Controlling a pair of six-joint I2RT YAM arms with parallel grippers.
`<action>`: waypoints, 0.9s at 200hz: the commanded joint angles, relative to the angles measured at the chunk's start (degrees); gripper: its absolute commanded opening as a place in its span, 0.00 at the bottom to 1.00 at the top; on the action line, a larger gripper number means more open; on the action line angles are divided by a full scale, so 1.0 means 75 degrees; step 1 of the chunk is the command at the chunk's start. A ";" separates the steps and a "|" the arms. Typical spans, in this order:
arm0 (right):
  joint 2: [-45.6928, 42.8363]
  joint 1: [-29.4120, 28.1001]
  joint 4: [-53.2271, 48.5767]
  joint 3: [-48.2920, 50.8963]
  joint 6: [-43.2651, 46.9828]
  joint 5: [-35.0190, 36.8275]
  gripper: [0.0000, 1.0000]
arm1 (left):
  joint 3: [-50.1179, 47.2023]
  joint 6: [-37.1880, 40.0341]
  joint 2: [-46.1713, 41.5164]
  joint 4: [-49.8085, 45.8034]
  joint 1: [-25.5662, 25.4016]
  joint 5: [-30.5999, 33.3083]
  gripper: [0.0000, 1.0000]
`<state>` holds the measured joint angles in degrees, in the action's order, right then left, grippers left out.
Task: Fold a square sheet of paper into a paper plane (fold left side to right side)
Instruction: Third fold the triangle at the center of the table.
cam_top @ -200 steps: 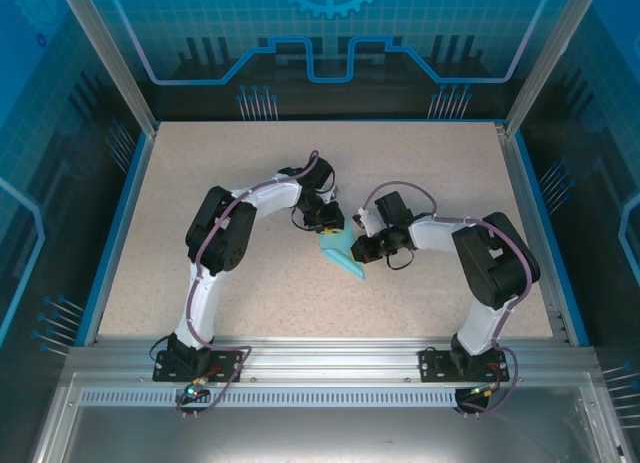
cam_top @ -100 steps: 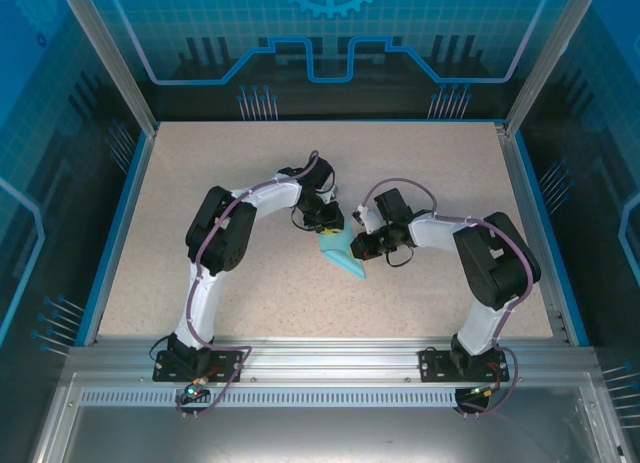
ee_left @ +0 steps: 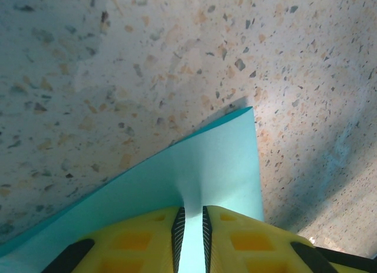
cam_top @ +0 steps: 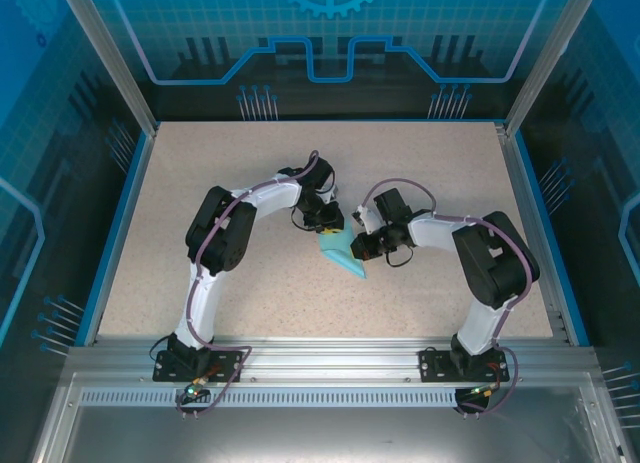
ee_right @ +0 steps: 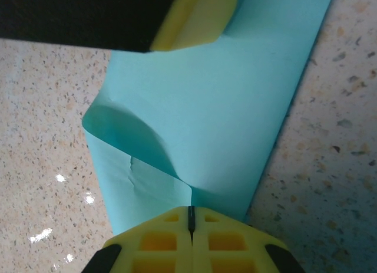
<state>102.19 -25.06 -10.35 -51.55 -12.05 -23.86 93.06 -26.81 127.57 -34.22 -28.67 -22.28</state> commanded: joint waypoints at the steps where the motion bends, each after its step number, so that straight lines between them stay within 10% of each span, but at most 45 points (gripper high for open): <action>1: 0.0282 0.0116 -0.0266 -0.0144 -0.0116 0.0078 0.00 | -0.0290 0.0151 0.0256 -0.0422 -0.0029 0.0308 0.22; 97: 0.0415 0.0113 -0.0384 -0.0076 -0.0115 0.0213 0.00 | -0.0019 0.0222 -0.1023 -0.0532 0.0048 0.0305 0.32; 180: 0.0390 0.0037 -0.0460 -0.0111 -0.0045 0.0323 0.00 | -0.2247 -0.0559 -0.2571 0.0982 -0.0274 -0.0655 0.25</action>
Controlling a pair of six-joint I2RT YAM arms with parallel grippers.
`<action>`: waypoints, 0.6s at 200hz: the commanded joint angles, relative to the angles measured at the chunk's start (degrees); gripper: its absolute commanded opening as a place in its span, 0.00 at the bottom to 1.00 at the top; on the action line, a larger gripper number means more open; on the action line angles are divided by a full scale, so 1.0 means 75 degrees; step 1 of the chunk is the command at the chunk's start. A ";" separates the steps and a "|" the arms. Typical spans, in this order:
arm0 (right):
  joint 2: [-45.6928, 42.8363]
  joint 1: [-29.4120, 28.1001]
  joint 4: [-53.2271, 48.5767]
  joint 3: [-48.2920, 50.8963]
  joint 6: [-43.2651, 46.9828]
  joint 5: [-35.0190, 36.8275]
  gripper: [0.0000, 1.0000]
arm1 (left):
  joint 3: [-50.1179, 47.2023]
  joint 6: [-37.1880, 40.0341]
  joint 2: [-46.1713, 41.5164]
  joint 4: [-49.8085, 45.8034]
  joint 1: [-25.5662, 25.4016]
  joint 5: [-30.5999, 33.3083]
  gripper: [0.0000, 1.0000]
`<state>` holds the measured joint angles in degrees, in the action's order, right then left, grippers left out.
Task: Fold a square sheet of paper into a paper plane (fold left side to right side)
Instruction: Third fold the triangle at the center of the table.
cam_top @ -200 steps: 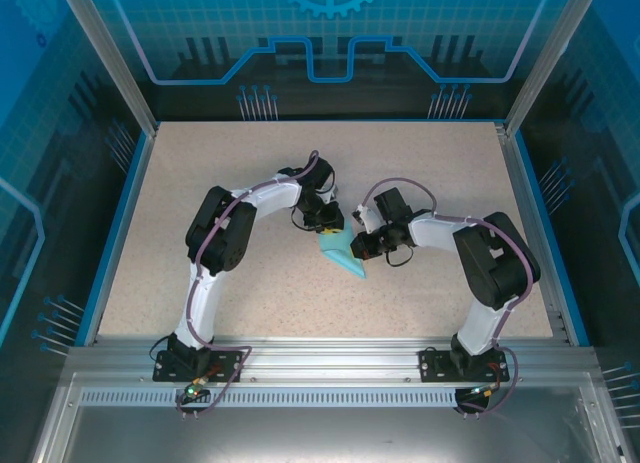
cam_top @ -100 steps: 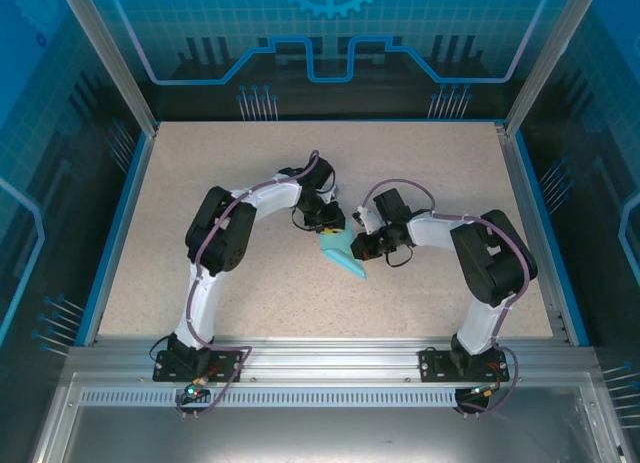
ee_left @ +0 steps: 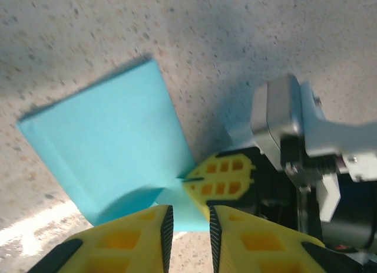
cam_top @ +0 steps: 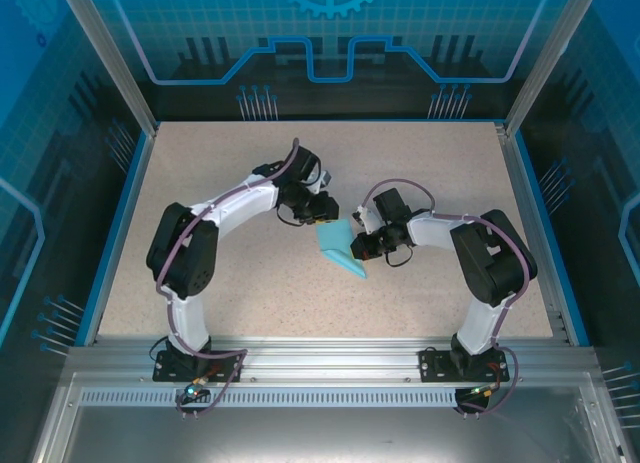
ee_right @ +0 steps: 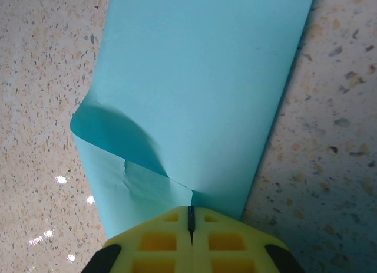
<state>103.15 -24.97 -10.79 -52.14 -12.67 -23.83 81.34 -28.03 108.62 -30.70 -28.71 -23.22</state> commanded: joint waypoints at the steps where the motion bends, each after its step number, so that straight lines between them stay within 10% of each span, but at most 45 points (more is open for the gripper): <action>1: 0.0256 0.0025 -0.0402 -0.0032 0.0036 0.0319 0.00 | -0.0685 -0.0415 -0.0045 0.0539 -0.0271 -0.0539 0.25; 120: 0.0281 -0.0057 -0.0519 -0.0150 0.0119 0.0465 0.00 | -0.1199 -0.0948 0.0564 0.0880 -0.0592 -0.0253 0.20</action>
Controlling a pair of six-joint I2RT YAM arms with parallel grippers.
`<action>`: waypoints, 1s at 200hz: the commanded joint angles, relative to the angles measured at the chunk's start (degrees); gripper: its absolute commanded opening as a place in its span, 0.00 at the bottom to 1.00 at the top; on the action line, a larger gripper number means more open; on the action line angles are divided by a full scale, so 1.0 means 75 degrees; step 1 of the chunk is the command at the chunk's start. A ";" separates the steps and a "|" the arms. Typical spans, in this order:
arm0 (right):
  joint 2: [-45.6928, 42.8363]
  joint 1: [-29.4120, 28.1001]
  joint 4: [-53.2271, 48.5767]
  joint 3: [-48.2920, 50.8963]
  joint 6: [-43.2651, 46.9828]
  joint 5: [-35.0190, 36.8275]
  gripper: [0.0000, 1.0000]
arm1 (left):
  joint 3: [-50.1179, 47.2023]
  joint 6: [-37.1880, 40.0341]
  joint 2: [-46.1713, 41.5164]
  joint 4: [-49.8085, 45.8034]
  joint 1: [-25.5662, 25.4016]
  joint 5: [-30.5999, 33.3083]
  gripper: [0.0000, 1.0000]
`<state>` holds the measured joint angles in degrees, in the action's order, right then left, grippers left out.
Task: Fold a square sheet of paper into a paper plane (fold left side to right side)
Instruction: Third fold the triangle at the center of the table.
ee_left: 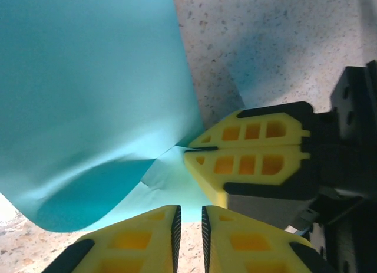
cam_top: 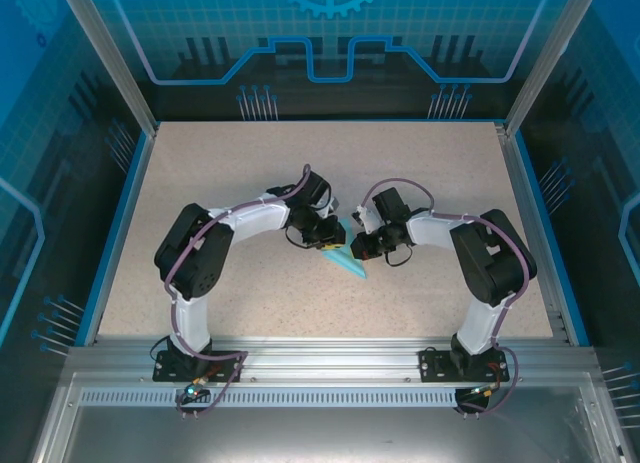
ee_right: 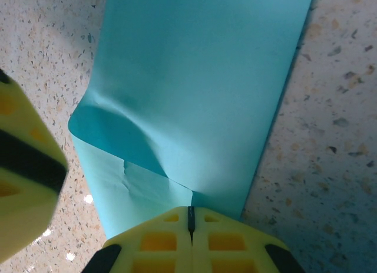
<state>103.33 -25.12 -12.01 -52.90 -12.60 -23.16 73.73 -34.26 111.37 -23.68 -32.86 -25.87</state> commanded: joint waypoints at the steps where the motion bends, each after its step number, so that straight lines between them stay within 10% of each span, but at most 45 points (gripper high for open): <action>1: 0.0260 -0.0037 -0.0356 -0.0048 0.0110 0.0378 0.00 | -0.0192 -0.0119 0.0197 -0.0048 -0.0037 0.0105 0.20; 152: -0.0036 -0.0039 -0.0402 -0.0138 0.0081 0.0160 0.00 | -0.0503 -0.0064 0.1013 -0.0019 -0.0039 0.0680 0.22; 200: -0.1132 0.0151 -0.1065 -0.0281 0.0016 0.0052 0.26 | -0.0538 -0.0049 0.1135 -0.0026 -0.0037 0.0708 0.21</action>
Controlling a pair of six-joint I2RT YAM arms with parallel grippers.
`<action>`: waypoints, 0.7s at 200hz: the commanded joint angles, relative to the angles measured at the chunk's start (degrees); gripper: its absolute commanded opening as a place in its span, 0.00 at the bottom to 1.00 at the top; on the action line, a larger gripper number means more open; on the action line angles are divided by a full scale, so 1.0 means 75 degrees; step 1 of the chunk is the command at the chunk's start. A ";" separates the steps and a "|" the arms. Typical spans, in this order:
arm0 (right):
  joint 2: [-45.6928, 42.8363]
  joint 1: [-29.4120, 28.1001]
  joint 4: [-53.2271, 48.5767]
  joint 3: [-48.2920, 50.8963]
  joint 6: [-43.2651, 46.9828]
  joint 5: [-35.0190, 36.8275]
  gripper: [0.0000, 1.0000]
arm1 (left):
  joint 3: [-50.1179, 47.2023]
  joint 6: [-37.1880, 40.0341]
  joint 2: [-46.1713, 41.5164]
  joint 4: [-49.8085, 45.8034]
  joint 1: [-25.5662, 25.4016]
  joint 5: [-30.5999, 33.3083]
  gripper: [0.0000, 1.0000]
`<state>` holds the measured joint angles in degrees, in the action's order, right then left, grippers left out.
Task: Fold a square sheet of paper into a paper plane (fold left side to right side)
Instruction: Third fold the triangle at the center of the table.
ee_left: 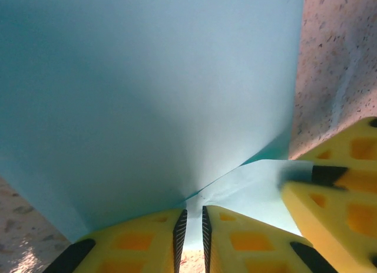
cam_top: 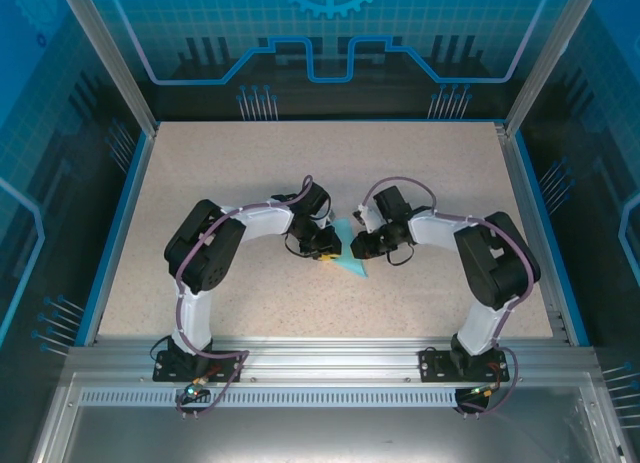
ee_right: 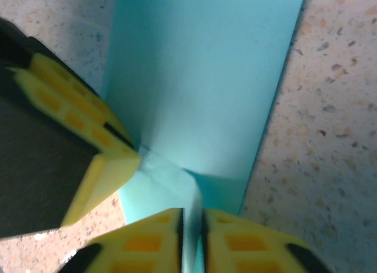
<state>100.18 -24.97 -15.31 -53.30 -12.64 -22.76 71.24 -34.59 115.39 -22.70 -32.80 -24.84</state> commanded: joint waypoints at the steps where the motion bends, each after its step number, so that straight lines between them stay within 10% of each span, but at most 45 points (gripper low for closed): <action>1: -0.0736 0.0136 -0.0645 -0.0229 0.0022 -0.0012 0.26 | -0.0194 -0.0005 0.0599 -0.0153 -0.0051 0.0576 0.21; 71: -0.1233 -0.0335 -0.0707 0.0345 -0.0549 -0.1618 0.26 | -0.0107 0.0029 0.0600 -0.0210 -0.0050 0.0581 0.21; 140: -0.0207 -0.0491 -0.0837 0.0120 -0.0859 -0.1175 0.22 | -0.0028 0.0053 0.0637 -0.0288 -0.0048 0.0646 0.21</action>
<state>96.53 -28.23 -19.33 -51.44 -18.00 -31.92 71.57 -34.57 115.59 -22.83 -32.80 -24.91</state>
